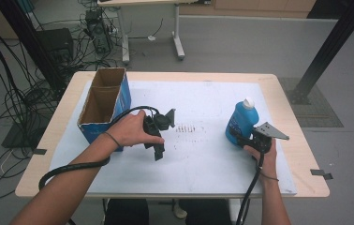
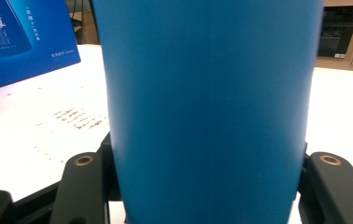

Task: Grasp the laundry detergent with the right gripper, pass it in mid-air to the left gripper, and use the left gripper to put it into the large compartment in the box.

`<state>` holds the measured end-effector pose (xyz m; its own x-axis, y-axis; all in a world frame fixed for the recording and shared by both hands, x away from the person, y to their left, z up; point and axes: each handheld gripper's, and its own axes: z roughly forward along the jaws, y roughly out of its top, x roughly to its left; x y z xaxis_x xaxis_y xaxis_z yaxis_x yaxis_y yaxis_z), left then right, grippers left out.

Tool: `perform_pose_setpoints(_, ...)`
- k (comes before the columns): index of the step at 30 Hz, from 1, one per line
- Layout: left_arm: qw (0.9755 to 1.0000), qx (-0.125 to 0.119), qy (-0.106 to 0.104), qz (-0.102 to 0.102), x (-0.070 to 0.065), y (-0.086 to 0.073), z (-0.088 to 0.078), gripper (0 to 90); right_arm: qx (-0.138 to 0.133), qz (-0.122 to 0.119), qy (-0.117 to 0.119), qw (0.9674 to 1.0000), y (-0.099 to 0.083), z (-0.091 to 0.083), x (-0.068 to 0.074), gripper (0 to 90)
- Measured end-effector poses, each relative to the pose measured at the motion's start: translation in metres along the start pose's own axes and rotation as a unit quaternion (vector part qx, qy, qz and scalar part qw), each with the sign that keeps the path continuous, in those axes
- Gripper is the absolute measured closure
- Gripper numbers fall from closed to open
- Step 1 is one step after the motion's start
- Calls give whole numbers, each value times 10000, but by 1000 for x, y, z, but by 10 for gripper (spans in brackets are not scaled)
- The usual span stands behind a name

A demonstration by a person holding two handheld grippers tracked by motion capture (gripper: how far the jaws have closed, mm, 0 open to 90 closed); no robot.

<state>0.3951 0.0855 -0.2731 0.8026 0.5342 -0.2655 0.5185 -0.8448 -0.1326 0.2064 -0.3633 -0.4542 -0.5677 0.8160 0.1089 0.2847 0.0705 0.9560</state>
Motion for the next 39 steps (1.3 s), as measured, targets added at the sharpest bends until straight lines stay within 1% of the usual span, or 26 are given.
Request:
perform_pose_setpoints(2, 10000, -45, -7, -34, 0, -1, -1, 68, 1, 1, -2, 10000, 0, 0, 0, 410)
perform_pose_setpoints(4, 10000, -52, -10, -20, 0, -1, -2, 69, 2, 0, -1, 10000, 0, 0, 0, 410)
perform_pose_setpoints(9, 10000, -44, 6, -21, 0, -1, -2, 69, 2, 1, 0, 10000, 0, 0, 0, 410)
perform_pose_setpoints(10, 10000, -45, 19, 6, -1, -1, -3, 69, 1, -2, 0, 10000, 0, 0, 0, 410)
perform_pose_setpoints(11, 10000, -56, -4, -28, 0, -2, -3, 69, 1, -2, 0, 10000, 0, 0, 0, 410)
perform_pose_setpoints(15, 10000, -63, -30, -28, 0, -2, -2, 69, 3, -1, 2, 10000, 0, 0, 0, 410)
perform_pose_setpoints(17, 10000, -53, -16, 23, 0, -1, -1, 69, 5, -4, 0, 10000, 0, 0, 0, 410)
perform_pose_setpoints(22, 10000, -72, -28, -24, 0, -1, -2, 69, 3, -2, -1, 10000, 0, 0, 0, 410)
perform_pose_setpoints(31, 10000, -71, -28, -12, -1, -1, -1, 69, 8, -6, -4, 10000, 0, 0, 0, 410)
perform_pose_setpoints(32, 10000, -70, -23, 14, -1, 0, -1, 69, 9, -3, -4, 10000, 0, 0, 0, 410)
perform_pose_setpoints(39, 10000, -92, -21, -22, -2, 0, -4, 69, 9, -5, -4, 10000, 0, 0, 0, 410)
